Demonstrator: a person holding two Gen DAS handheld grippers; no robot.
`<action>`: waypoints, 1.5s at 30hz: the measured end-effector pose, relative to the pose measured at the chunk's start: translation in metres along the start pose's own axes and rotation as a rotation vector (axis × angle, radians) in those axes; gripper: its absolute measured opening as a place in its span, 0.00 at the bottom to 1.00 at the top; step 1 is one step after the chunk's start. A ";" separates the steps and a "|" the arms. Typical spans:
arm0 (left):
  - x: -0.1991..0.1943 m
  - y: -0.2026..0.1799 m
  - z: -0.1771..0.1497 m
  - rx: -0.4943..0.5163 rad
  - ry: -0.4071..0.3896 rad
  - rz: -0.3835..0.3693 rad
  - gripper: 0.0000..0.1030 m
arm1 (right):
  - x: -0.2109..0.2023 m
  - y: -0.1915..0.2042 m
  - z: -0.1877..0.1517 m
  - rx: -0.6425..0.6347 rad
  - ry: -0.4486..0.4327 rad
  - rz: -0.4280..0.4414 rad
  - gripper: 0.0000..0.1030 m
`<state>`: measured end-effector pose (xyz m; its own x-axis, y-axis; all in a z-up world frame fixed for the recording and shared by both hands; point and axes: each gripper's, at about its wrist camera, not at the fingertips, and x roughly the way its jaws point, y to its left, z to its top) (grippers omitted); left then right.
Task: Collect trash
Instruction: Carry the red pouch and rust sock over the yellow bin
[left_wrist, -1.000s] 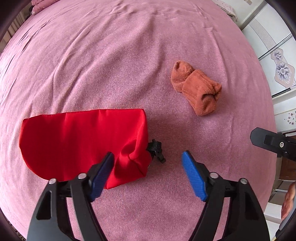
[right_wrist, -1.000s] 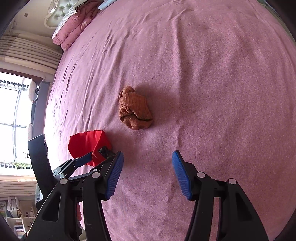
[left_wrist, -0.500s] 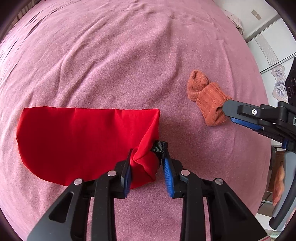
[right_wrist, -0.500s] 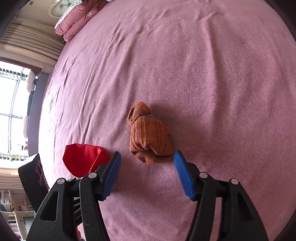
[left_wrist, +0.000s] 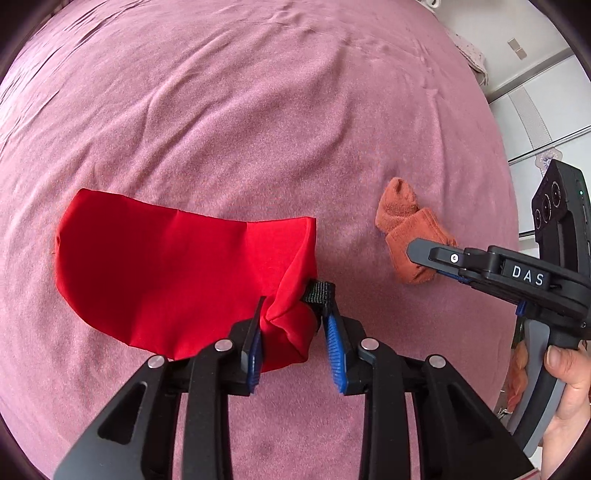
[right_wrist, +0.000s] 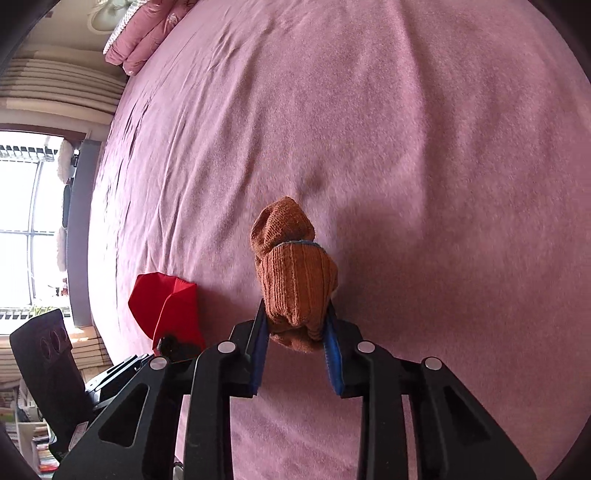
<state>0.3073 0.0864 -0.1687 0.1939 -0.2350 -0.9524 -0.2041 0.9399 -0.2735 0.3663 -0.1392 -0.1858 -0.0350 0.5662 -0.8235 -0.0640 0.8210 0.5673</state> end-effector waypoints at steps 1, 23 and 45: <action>-0.002 -0.003 -0.008 0.002 0.005 -0.005 0.29 | -0.005 -0.003 -0.011 0.006 0.001 0.003 0.26; -0.040 -0.147 -0.225 0.272 0.129 -0.080 0.29 | -0.129 -0.082 -0.275 0.177 -0.047 0.035 0.26; -0.036 -0.346 -0.357 0.603 0.215 -0.171 0.29 | -0.265 -0.225 -0.431 0.416 -0.292 0.030 0.26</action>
<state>0.0288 -0.3190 -0.0873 -0.0329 -0.3788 -0.9249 0.3973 0.8442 -0.3599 -0.0396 -0.5056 -0.0986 0.2532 0.5378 -0.8041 0.3379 0.7297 0.5944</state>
